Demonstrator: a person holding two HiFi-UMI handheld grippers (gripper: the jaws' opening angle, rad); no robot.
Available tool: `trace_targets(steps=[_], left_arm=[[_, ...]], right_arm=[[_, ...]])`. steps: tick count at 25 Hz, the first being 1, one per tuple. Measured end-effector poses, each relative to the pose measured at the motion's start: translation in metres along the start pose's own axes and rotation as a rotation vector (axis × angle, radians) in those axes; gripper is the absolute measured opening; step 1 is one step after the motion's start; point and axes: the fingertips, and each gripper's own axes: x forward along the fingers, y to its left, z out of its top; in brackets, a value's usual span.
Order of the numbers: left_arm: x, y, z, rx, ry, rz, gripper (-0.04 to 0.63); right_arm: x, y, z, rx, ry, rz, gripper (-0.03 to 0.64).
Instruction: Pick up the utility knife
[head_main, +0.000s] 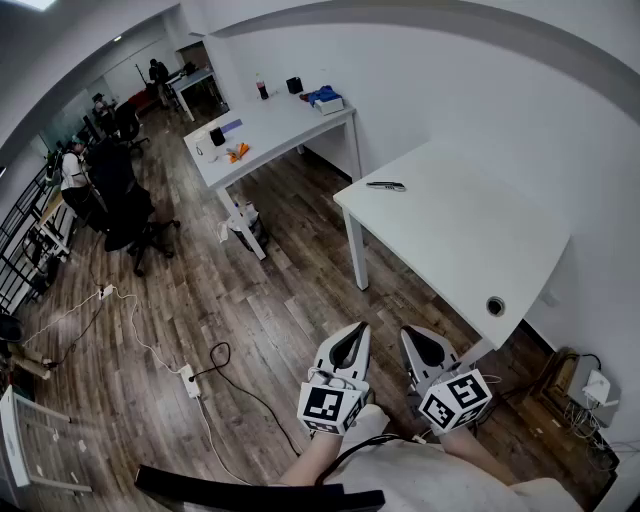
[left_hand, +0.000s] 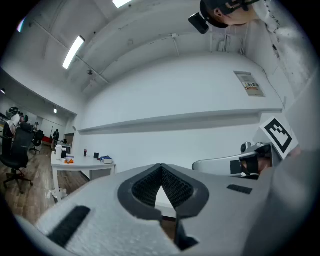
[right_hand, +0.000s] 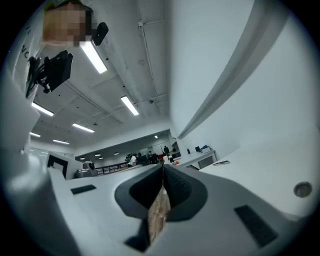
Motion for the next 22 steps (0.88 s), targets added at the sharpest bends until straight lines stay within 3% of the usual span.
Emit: trace_targets(steps=[22], left_arm=[[0.105, 0.105, -0.021, -0.059, 0.024, -0.042, 0.006]], right_arm=[[0.128, -0.067, -0.004, 0.014, 0.046, -0.086, 0.008]])
